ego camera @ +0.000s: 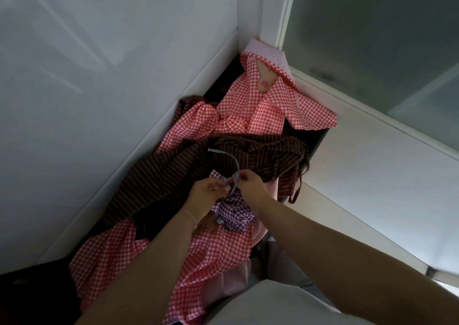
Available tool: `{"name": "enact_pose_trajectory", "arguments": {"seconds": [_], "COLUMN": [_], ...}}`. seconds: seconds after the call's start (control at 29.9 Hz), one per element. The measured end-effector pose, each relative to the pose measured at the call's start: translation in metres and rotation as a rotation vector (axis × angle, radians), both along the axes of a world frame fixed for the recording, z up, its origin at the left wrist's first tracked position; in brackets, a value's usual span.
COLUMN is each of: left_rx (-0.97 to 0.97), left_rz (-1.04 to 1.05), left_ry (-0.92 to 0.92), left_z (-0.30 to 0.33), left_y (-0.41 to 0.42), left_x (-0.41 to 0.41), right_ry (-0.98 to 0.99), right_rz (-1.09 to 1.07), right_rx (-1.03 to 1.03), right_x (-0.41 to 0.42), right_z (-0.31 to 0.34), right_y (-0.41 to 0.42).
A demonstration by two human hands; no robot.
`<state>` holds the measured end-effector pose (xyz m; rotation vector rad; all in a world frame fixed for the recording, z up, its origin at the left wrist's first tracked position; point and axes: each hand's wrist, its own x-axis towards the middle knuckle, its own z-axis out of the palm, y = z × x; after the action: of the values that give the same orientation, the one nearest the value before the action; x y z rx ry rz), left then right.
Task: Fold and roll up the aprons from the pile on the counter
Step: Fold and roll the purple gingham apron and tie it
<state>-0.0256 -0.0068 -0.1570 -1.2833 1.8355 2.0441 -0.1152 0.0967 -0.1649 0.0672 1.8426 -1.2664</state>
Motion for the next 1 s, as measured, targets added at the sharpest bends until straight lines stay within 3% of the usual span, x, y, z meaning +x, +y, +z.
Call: {"name": "enact_pose_trajectory", "arguments": {"seconds": [0.17,0.33,0.44,0.6,0.67,0.8,0.94,1.0], "left_rx": [0.141,0.249,0.266,0.197,0.125,-0.176,-0.654,-0.855], "left_rz": [0.067,-0.078,-0.103,-0.201,-0.258,-0.365,-0.413,-0.436], "left_ry": [-0.045,-0.157,-0.187,-0.175,-0.146,-0.005,0.171,0.184], "left_z": [0.001,0.002,0.002,0.003,0.004,-0.005,-0.018,-0.022], "left_y": [-0.006,-0.024,-0.029,-0.031,-0.030,-0.026,-0.004,0.004], "left_x": [0.000,-0.008,-0.011,-0.012,-0.010,-0.003,0.007,0.011], "right_ry": [-0.067,0.040,0.203,0.689,0.754,0.597,0.474,0.483], "right_rz": [-0.175,-0.207,-0.023,0.405,0.488,0.567,0.179,0.100], "right_rx": [-0.060,-0.125,-0.168,-0.160,-0.187,-0.127,-0.084,-0.043], "right_x": [0.005,0.010,0.019,0.030,0.028,0.021,0.016,0.008], "right_z": [-0.001,0.009,0.015,0.009,0.007,0.004,0.007,0.008], "right_y": [0.009,0.014,0.024,0.047,0.049,0.050,0.039,0.030]}}
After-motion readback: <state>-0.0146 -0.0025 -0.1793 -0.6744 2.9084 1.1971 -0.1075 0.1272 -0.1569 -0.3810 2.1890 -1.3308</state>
